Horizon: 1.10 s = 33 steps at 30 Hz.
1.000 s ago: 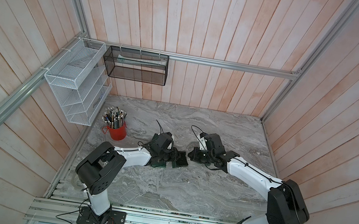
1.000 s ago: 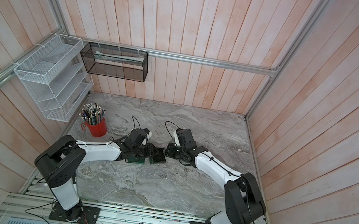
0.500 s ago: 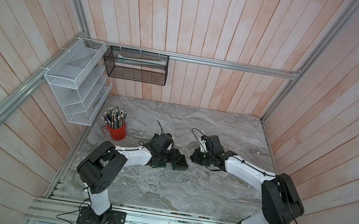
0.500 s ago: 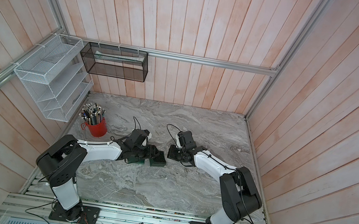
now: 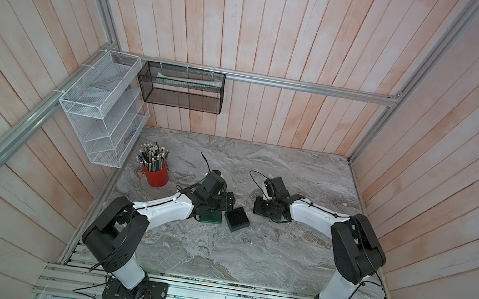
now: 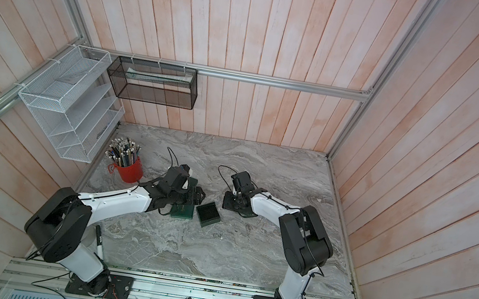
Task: Take the rings out of the lift-off lid box
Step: Place the ring at the center of the board.
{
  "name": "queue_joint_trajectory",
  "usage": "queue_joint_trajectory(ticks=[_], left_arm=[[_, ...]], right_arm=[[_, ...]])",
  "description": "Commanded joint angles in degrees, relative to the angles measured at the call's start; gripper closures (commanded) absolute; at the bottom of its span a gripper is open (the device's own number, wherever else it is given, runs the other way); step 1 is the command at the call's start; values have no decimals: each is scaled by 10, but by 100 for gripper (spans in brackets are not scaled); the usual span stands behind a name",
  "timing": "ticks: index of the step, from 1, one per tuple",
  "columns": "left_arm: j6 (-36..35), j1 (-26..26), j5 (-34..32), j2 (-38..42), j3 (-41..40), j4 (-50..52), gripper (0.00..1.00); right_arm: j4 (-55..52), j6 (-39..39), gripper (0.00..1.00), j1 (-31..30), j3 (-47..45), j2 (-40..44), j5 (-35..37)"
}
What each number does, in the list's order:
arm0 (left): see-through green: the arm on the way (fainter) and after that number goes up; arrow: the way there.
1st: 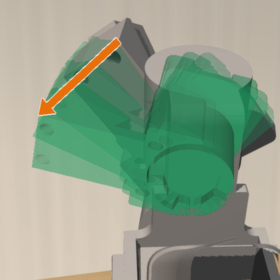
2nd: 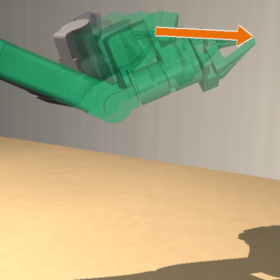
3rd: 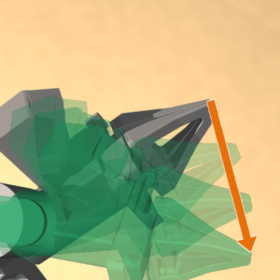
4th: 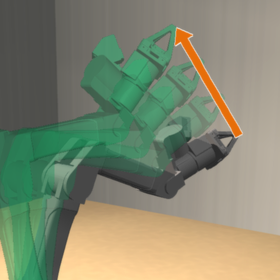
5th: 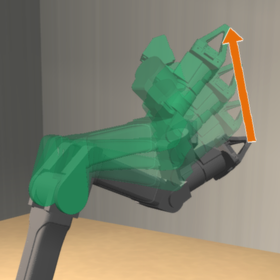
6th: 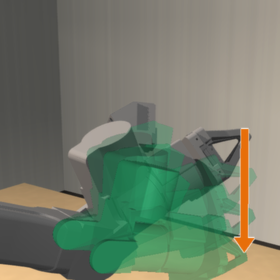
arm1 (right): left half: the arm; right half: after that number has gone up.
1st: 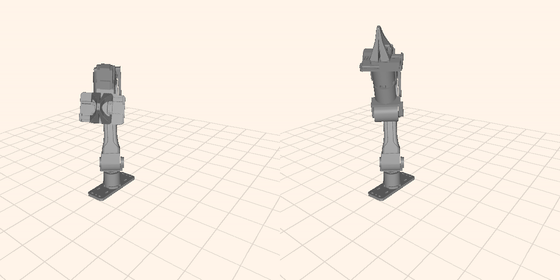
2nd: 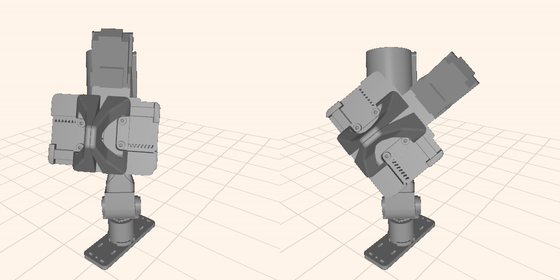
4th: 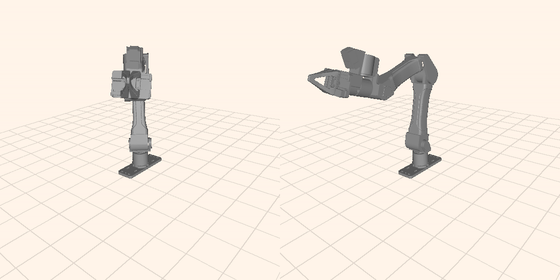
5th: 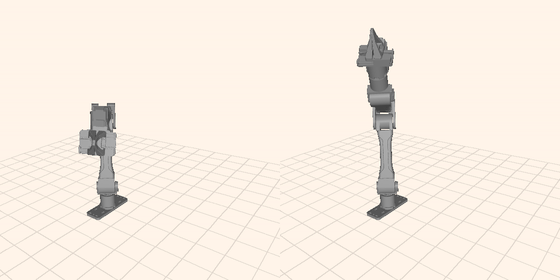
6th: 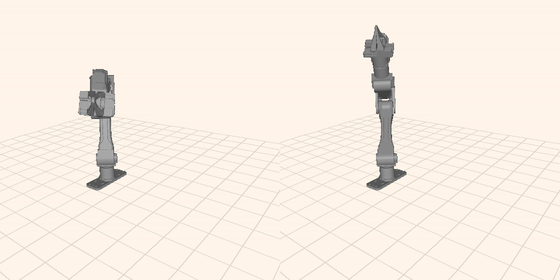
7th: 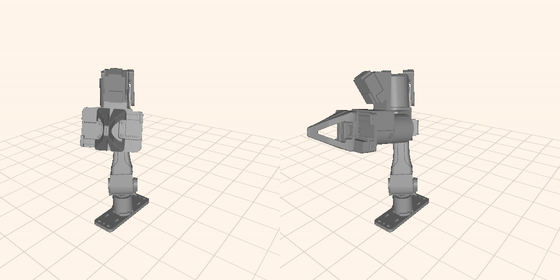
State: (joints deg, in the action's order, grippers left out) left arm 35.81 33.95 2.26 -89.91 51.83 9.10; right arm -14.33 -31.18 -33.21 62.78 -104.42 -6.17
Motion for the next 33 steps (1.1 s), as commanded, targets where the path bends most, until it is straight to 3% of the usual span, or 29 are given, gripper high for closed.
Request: queue_joint_trajectory(ticks=[1, 6, 14, 19, 23, 28, 33], left_arm=[[-10, -2, -54, 33, -26, 41, 12], [6, -5, -65, 60, -69, 53, 9], [38, -35, 1, 62, -118, 16, 6], [43, -35, 23, 44, -115, -6, 6], [44, -35, 34, 26, -109, -14, 6], [38, -36, 29, 6, -94, -12, 7], [35, -36, 35, -13, -86, -14, 7]], right_arm=[[-30, 20, 100, 0, 26, -17, 47], [-48, 30, 98, 1, 51, -39, 53], [-17, 27, 68, -4, -4, 45, 16], [12, 34, 69, -23, -51, 100, 1], [45, 37, 77, -47, -93, 131, -14], [58, 31, 88, -75, -112, 134, -18], [69, 27, 92, -95, -109, 120, -23]])
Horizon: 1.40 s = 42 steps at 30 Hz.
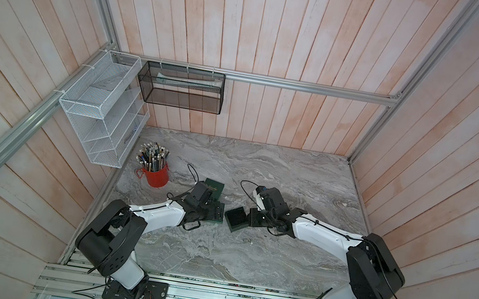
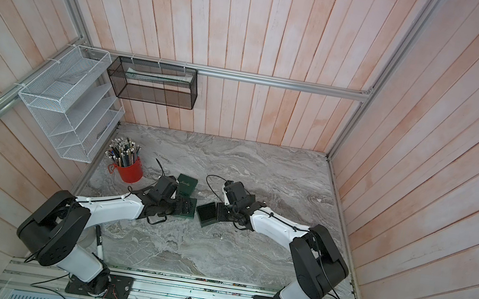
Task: Take the rings out of the lift-off lid box
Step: Adjust the inner lining in the jewelry box.
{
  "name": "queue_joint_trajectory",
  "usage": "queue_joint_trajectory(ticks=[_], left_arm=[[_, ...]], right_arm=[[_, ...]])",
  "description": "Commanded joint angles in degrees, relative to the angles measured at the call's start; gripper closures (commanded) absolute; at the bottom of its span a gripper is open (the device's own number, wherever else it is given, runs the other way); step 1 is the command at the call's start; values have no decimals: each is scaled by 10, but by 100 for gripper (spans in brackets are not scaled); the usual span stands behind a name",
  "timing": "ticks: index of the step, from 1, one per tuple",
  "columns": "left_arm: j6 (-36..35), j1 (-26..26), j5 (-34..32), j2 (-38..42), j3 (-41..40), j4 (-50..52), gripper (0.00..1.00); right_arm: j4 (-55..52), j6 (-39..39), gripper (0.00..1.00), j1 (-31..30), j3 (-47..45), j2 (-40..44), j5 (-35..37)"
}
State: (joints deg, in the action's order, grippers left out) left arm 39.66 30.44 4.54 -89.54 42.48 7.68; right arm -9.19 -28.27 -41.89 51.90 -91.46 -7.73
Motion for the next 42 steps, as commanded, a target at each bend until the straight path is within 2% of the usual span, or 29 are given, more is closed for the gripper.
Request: queue_joint_trajectory(ticks=[1, 8, 17, 25, 31, 38, 42], left_arm=[[-4, 1, 12, -19, 6, -1, 7], [-7, 0, 9, -16, 4, 8, 7], [-13, -1, 16, -5, 7, 11, 7], [-35, 0, 5, -7, 24, 32, 7], [-52, 20, -57, -1, 43, 74, 7], [-55, 44, -84, -9, 62, 83, 7], [-63, 47, -95, -36, 75, 81, 7]], right_arm=[[19, -4, 92, -9, 1, -15, -7], [32, -11, 97, -11, 5, -57, -27], [-5, -27, 100, -13, 29, -84, 0], [-36, -105, 100, -9, 33, -38, 38], [-15, -147, 100, -10, 3, -5, 51], [17, -156, 96, -10, -38, 75, 110], [20, -164, 92, -8, -59, 115, 175]])
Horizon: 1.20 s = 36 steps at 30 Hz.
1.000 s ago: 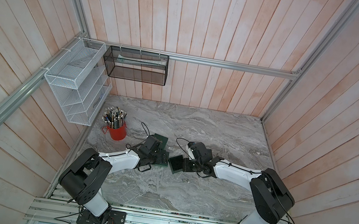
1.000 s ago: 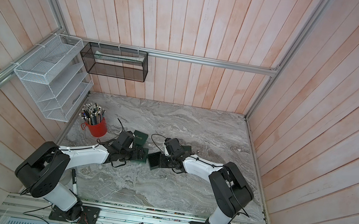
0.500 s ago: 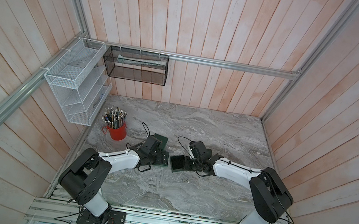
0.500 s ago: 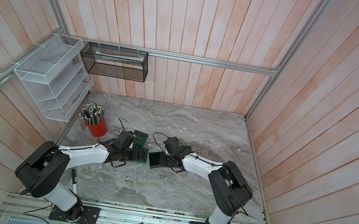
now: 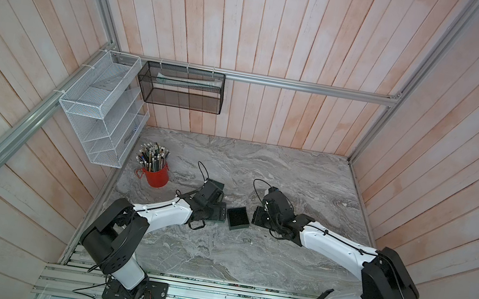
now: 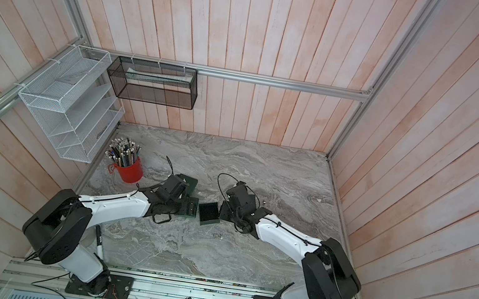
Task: Take the rings out of the lift-off lid box
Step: Adjust the inner lining in the jewelry box, then pick up the lid from the center of the board.
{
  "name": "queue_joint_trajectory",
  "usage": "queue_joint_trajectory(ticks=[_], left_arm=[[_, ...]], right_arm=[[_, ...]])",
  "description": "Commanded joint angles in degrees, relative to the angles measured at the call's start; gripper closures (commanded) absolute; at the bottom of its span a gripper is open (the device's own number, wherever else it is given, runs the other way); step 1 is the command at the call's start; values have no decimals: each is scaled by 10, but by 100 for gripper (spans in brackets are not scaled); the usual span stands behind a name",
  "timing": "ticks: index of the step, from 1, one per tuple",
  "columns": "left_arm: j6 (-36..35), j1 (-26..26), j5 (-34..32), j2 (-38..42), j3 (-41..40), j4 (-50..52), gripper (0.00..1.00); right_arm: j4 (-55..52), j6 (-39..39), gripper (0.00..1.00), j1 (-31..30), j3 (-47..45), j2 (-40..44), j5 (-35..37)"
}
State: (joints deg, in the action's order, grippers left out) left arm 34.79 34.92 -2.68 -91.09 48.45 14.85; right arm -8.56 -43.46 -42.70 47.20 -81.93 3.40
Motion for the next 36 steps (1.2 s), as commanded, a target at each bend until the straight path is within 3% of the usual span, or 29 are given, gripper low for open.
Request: queue_joint_trajectory(ticks=[1, 6, 30, 33, 36], left_arm=[[-16, 3, -25, -29, 23, 16, 7], [-25, 20, -61, -48, 49, 39, 7], [-42, 56, -133, -126, 130, 101, 7], [-43, 56, -139, -130, 130, 102, 9], [-45, 56, -143, -132, 127, 96, 11]], right_arm=[[13, -8, 90, 2, -17, 26, 75], [-10, 4, 82, 14, -25, 38, 101], [6, 3, 80, 28, -51, 36, 83], [7, 2, 74, 31, -52, 38, 78], [11, -1, 57, 35, -56, 40, 74]])
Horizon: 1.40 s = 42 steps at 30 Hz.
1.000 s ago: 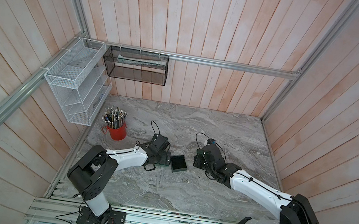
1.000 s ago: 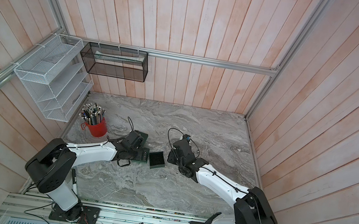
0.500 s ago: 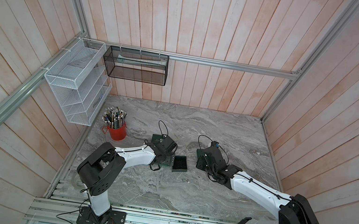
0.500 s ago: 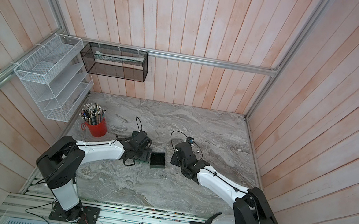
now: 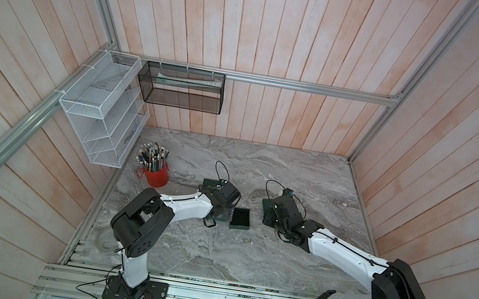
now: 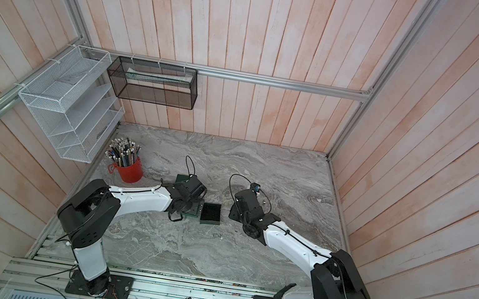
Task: Take the rings out of the lift-off lid box
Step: Pick up the lid from the center of the board, then close the lid on the jewelry box.
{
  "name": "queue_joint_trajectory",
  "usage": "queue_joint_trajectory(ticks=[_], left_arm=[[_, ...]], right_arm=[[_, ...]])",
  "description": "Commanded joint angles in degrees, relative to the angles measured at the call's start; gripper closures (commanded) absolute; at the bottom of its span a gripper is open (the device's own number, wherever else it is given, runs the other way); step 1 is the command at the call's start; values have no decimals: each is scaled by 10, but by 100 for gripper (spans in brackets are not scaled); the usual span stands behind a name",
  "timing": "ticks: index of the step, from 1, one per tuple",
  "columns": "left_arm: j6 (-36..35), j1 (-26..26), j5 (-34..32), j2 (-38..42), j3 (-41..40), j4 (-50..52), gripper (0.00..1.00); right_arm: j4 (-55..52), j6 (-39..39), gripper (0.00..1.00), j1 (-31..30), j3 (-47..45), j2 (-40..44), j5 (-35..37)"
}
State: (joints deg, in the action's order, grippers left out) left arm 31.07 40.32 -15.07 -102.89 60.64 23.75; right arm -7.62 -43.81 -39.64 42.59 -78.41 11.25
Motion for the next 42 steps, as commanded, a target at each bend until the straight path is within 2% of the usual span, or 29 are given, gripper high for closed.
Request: queue_joint_trajectory(ticks=[1, 7, 13, 20, 26, 33, 36, 42], left_arm=[[-9, 2, -18, -16, 6, 6, 12], [-13, 2, -7, -16, 3, 9, 13], [-5, -2, 26, 39, -15, 8, 14], [18, -3, 83, 94, 5, 26, 14], [42, 1, 113, 102, 35, 36, 14], [93, 18, 131, 77, 49, 33, 14], [105, 32, 126, 60, 68, 46, 14], [124, 59, 103, 20, 107, 74, 14]], right_arm=[[3, 2, 53, 5, -12, 6, -6], [9, 4, 49, 8, -15, 5, -13], [41, 18, 49, 8, -25, -3, -55], [60, 21, 49, 8, -30, -5, -58], [77, 16, 49, 17, -55, 14, -65], [106, 29, 24, 35, -107, 83, -54], [109, 23, 20, 45, -134, 116, -38], [103, 40, 18, 72, -169, 181, -13]])
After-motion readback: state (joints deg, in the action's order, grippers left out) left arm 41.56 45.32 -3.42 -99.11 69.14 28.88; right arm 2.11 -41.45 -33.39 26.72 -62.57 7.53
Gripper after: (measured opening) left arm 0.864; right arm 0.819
